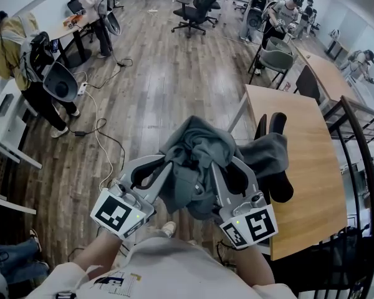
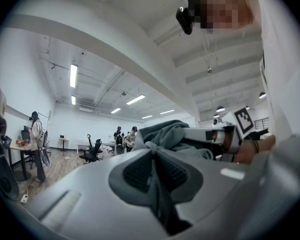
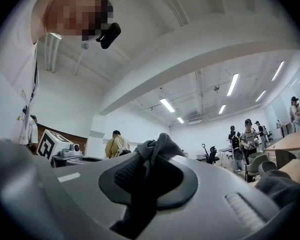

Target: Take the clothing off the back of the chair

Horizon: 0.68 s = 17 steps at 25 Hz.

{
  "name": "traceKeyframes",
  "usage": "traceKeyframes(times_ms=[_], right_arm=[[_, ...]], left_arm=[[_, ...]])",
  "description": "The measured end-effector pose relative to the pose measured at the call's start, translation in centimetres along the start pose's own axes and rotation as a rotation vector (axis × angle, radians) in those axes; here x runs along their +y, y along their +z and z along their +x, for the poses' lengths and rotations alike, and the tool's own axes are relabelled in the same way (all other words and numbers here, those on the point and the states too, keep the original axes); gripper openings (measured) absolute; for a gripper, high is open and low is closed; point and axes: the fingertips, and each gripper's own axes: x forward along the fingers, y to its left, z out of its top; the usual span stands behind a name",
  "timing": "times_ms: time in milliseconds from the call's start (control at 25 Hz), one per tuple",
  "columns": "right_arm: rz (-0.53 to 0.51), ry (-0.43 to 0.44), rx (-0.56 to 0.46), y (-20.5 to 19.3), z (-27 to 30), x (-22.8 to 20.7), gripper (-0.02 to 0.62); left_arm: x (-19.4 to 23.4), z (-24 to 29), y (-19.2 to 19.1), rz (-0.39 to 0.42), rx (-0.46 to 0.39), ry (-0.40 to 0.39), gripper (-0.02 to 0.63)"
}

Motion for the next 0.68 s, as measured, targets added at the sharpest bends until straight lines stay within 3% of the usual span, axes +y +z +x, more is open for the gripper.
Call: traceKeyframes(times_ms=[680], right_arm=[[0.008, 0.049, 0.010, -0.5, 0.8, 1.8, 0.060]], left_arm=[[0.8, -1.4, -0.1, -0.025, 0.001, 0.048, 0.020]])
